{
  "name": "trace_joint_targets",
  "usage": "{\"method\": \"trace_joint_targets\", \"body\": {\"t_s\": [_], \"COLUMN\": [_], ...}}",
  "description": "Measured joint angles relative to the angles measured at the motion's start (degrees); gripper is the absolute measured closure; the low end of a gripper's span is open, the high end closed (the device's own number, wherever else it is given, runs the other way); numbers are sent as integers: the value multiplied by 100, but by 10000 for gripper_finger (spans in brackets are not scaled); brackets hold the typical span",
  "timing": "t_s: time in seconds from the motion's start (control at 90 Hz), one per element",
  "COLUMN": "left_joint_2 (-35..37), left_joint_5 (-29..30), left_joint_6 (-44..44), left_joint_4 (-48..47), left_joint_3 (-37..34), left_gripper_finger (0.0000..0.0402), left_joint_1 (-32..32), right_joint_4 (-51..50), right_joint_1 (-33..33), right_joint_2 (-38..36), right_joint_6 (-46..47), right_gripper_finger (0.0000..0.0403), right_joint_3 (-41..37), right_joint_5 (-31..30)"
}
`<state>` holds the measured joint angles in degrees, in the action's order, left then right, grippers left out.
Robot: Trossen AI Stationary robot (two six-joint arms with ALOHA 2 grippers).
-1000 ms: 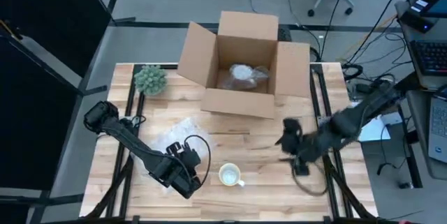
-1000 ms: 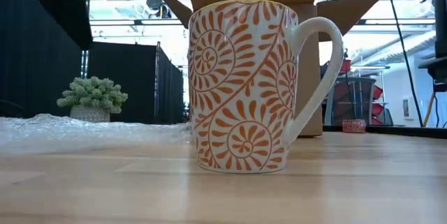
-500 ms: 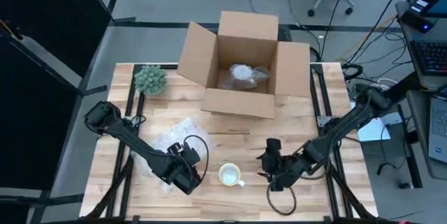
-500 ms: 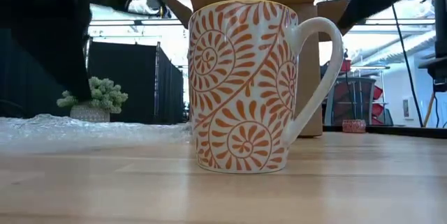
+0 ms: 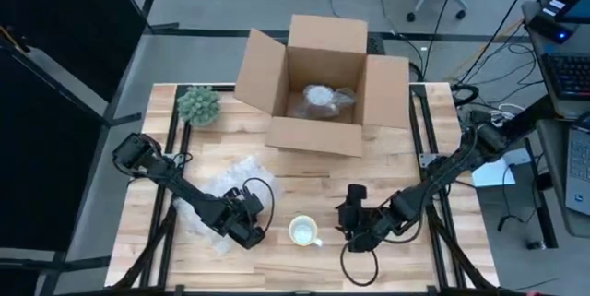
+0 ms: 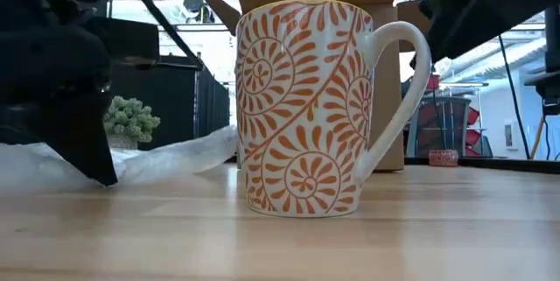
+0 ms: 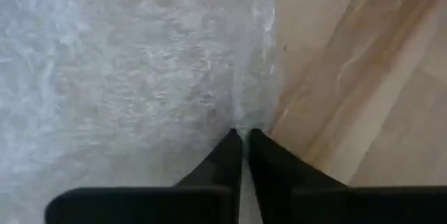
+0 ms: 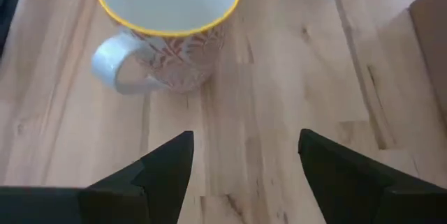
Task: Wrap mug
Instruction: Wrap the orange mug with bubble wrap
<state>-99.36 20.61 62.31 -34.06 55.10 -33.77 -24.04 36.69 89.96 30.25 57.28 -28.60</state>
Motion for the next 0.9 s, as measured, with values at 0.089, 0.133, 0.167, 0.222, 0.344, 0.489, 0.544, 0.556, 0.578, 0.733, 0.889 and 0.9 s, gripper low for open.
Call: {"method": "trace_joint_targets", "body": {"t_s": [0.089, 0.133, 0.167, 0.222, 0.344, 0.489, 0.544, 0.556, 0.578, 0.733, 0.889, 0.9], "left_joint_2": [204, 344, 460, 625, 1068, 1555, 1751, 1788, 1854, 2221, 2403, 2410], "left_joint_5": [-21, -20, -4, 77, 323, 504, 611, 629, 656, 683, 680, 680], "left_joint_6": [-182, -280, -317, -336, -313, -273, -271, -270, -271, -293, -418, -418], "left_joint_4": [-608, -1029, -1347, -1828, -2861, -3558, -3627, -3637, -3652, -3447, -3292, -3292], "left_joint_3": [548, 848, 1067, 1435, 2022, 2191, 2200, 2200, 2200, 2203, 2205, 2205], "left_gripper_finger": [400, 400, 400, 401, 401, 401, 401, 401, 401, 401, 401, 401], "left_joint_1": [-13, -31, -51, -90, -182, -180, -158, -153, -144, -113, -125, -124], "right_joint_4": [107, 133, 175, 191, 174, 212, 211, 212, 216, 315, 654, 679], "right_joint_1": [7, 13, 38, 90, 215, 259, 252, 251, 251, 256, 240, 238], "right_joint_2": [-1, -1, -1, -1, -1, -1, 1, 4, 13, 251, 732, 764], "right_joint_6": [-73, -70, -32, 127, 438, 817, 909, 923, 942, 943, 798, 782], "right_gripper_finger": [161, 161, 161, 161, 161, 161, 161, 161, 161, 161, 161, 161], "right_joint_3": [2, 2, 2, 4, 4, 4, 4, 4, 4, 4, 4, 4], "right_joint_5": [2, 6, 18, 65, 367, 471, 467, 463, 451, 444, 465, 468]}}
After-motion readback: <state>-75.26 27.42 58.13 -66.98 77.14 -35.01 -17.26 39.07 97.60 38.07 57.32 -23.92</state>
